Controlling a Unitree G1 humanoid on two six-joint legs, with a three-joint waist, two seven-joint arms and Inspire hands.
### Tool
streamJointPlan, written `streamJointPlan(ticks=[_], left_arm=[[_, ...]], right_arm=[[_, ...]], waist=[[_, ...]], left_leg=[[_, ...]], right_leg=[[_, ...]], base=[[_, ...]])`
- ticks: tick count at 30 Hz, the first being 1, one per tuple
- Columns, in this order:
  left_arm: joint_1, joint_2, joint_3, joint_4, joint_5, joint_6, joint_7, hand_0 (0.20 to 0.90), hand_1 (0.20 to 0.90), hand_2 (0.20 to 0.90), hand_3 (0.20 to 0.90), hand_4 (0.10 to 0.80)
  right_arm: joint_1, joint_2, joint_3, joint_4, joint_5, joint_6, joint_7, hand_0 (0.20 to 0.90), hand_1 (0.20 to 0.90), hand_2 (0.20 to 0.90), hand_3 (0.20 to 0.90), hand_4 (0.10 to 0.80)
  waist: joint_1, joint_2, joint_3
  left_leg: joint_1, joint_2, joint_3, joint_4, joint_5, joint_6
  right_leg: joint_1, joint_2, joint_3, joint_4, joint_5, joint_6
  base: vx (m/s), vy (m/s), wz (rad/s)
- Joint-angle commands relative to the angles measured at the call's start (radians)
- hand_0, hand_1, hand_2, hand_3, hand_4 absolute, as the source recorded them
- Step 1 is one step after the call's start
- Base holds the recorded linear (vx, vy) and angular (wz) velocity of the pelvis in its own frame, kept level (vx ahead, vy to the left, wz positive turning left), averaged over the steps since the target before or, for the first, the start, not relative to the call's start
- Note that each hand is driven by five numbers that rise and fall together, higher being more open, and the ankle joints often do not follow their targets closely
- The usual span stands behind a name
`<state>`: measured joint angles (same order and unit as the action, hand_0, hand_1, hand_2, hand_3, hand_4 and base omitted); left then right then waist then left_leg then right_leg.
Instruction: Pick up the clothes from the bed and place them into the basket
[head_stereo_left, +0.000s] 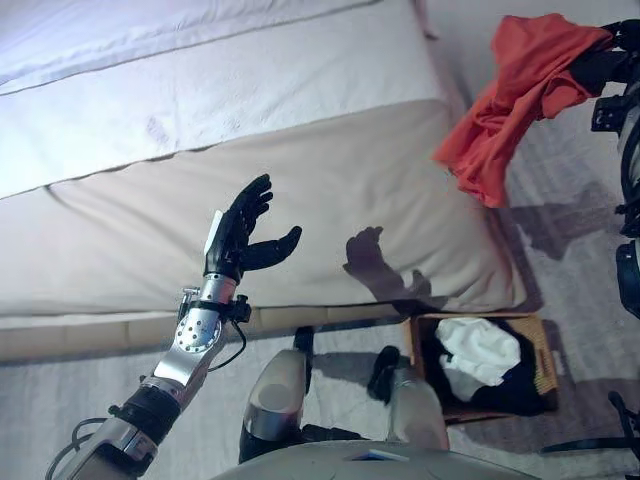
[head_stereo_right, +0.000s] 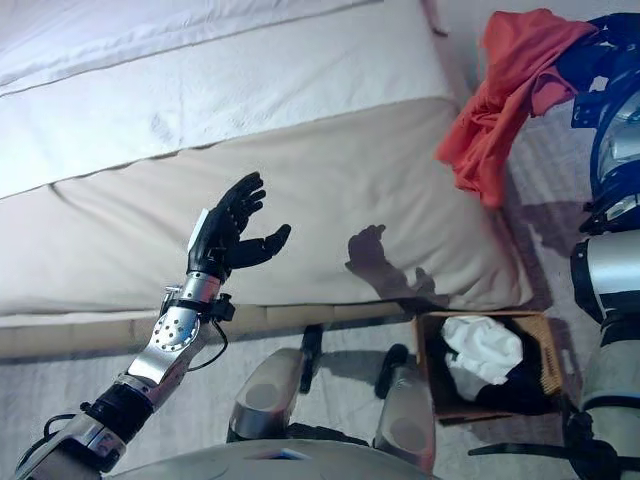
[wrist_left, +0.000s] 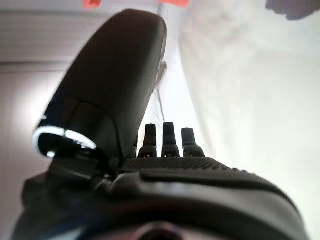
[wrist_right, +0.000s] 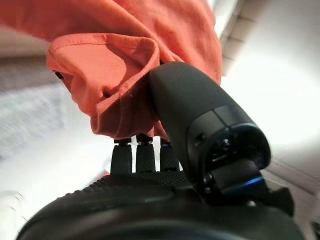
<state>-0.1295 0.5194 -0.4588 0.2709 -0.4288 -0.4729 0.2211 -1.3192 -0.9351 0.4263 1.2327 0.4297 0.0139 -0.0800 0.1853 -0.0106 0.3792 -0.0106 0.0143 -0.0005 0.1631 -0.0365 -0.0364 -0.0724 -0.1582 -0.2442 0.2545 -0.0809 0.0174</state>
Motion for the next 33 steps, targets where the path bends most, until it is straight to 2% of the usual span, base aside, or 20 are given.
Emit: streamJointPlan(ticks=[1, 9, 17, 21, 22, 25, 33], left_arm=[[0.028, 0.004, -0.012, 0.009, 0.045, -0.069, -0.023, 0.9, 0.9, 0.9, 0.9, 0.8], [0.001, -0.026, 0.005, 0.107, 0.051, -0.057, -0.079, 0.9, 0.9, 0.9, 0.9, 0.8], [-0.077, -0.047, 0.013, 0.155, 0.075, -0.052, -0.11, 0.9, 0.9, 0.9, 0.9, 0.8], [-0.088, -0.06, 0.046, 0.17, 0.08, -0.047, -0.121, 0.9, 0.9, 0.9, 0.9, 0.8], [-0.095, -0.068, 0.056, 0.18, 0.08, -0.038, -0.128, 0.9, 0.9, 0.9, 0.9, 0.8], [-0.098, -0.08, 0.066, 0.19, 0.088, -0.036, -0.14, 0.9, 0.9, 0.9, 0.9, 0.8], [-0.078, -0.098, 0.077, 0.18, 0.113, -0.034, -0.165, 0.9, 0.9, 0.9, 0.9, 0.8]], right_arm=[[-0.044, -0.087, 0.053, -0.093, 0.047, -0.145, 0.009, 0.3, 0.3, 0.3, 0.2, 0.1], [0.119, -0.111, -0.041, -0.231, 0.06, -0.142, -0.004, 0.3, 0.3, 0.3, 0.2, 0.1], [0.384, -0.094, -0.196, -0.404, 0.048, -0.125, -0.004, 0.3, 0.3, 0.3, 0.2, 0.1], [0.553, -0.049, -0.269, -0.511, 0.038, -0.114, -0.01, 0.3, 0.3, 0.3, 0.2, 0.1], [0.637, -0.019, -0.305, -0.553, 0.033, -0.115, -0.013, 0.3, 0.3, 0.3, 0.2, 0.1], [0.751, 0.041, -0.35, -0.61, 0.035, -0.117, 0.006, 0.3, 0.3, 0.3, 0.2, 0.1], [0.995, 0.195, -0.386, -0.672, -0.029, -0.141, 0.047, 0.3, 0.3, 0.3, 0.2, 0.1]], waist=[[-0.045, -0.049, -0.233], [-0.116, -0.055, -0.299], [-0.204, -0.049, -0.315], [-0.24, -0.048, -0.318], [-0.257, -0.047, -0.317], [-0.283, -0.045, -0.316], [-0.324, -0.036, -0.31]], left_leg=[[-0.006, 0.004, 0.062, 0.01, -0.081, 0.022], [0.098, 0.035, 0.123, -0.185, -0.024, 0.005], [0.134, 0.037, 0.176, -0.25, -0.03, 0.011], [0.143, 0.038, 0.201, -0.25, -0.039, 0.015], [0.148, 0.039, 0.209, -0.25, -0.042, 0.018], [0.157, 0.042, 0.223, -0.25, -0.048, 0.022], [0.174, 0.045, 0.248, -0.25, -0.056, 0.025]], right_leg=[[0.114, 0.047, -0.009, -0.088, -0.037, -0.004], [0.145, 0.047, 0.054, -0.238, 0.067, 0.054], [0.133, 0.051, 0.124, -0.321, 0.124, 0.083], [0.127, 0.053, 0.154, -0.332, 0.135, 0.089], [0.123, 0.058, 0.171, -0.329, 0.134, 0.089], [0.119, 0.068, 0.196, -0.323, 0.131, 0.087], [0.116, 0.088, 0.242, -0.328, 0.136, 0.087]], base=[[-0.019, 0.036, -0.26], [-0.046, 0.02, -0.27], [-0.063, 0.023, -0.25], [-0.028, 0.01, -0.29], [-0.02, 0.003, -0.23], [-0.004, 0.004, -0.26], [0.013, -0.027, -0.17]])
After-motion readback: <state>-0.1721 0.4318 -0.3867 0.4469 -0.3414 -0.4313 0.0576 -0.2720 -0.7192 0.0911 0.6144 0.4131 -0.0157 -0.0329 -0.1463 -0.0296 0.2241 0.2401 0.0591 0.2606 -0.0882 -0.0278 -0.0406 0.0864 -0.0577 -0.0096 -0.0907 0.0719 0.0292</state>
